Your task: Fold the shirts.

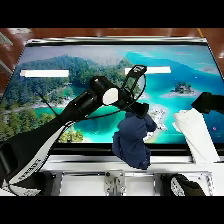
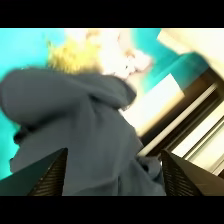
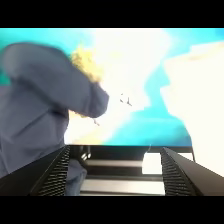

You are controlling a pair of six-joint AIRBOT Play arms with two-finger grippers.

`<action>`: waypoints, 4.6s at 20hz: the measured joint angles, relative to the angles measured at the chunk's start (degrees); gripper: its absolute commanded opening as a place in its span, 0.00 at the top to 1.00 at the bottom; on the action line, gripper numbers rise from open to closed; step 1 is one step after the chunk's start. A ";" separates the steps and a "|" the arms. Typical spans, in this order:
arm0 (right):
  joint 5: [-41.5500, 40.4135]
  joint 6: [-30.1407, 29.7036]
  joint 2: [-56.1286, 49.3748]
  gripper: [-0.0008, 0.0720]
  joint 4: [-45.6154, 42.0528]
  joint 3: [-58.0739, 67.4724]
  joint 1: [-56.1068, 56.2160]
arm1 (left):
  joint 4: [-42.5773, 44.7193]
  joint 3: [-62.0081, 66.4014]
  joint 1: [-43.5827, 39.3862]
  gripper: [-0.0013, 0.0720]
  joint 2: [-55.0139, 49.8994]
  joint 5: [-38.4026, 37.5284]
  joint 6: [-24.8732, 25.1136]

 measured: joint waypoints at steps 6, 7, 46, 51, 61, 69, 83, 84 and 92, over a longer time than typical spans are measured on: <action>-4.26 -1.01 -4.33 0.04 -0.94 -8.02 0.00 | -0.87 -0.17 11.52 0.02 2.67 -20.72 5.46; -4.48 -1.14 -6.34 0.04 -0.98 -8.52 0.00 | -0.98 -0.46 13.09 0.02 3.76 -23.65 6.93; -13.20 -2.56 -37.07 0.12 10.12 -11.08 0.02 | -49.83 -59.10 4.20 0.93 9.01 23.54 28.41; -13.07 -3.15 -43.04 0.12 13.53 -11.58 0.76 | -45.16 -59.04 4.15 0.93 11.37 21.05 28.04; -14.51 -6.54 -42.95 0.90 14.91 -10.38 6.99 | -21.16 -55.74 9.14 0.93 19.04 12.44 19.10; -23.80 -14.21 -11.89 0.90 15.50 8.90 7.15 | 12.24 -21.79 22.75 0.93 41.22 2.08 9.25; -25.03 -4.35 13.44 0.90 6.73 13.64 7.17 | 21.38 -0.24 32.76 0.93 54.49 8.37 11.41; -24.20 -3.26 13.16 0.90 4.70 13.64 7.17 | 21.59 -0.17 33.03 0.93 54.40 8.98 12.00; -12.37 3.69 -3.23 0.90 4.02 8.83 7.21 | 22.34 -2.12 38.47 0.93 43.45 3.52 14.51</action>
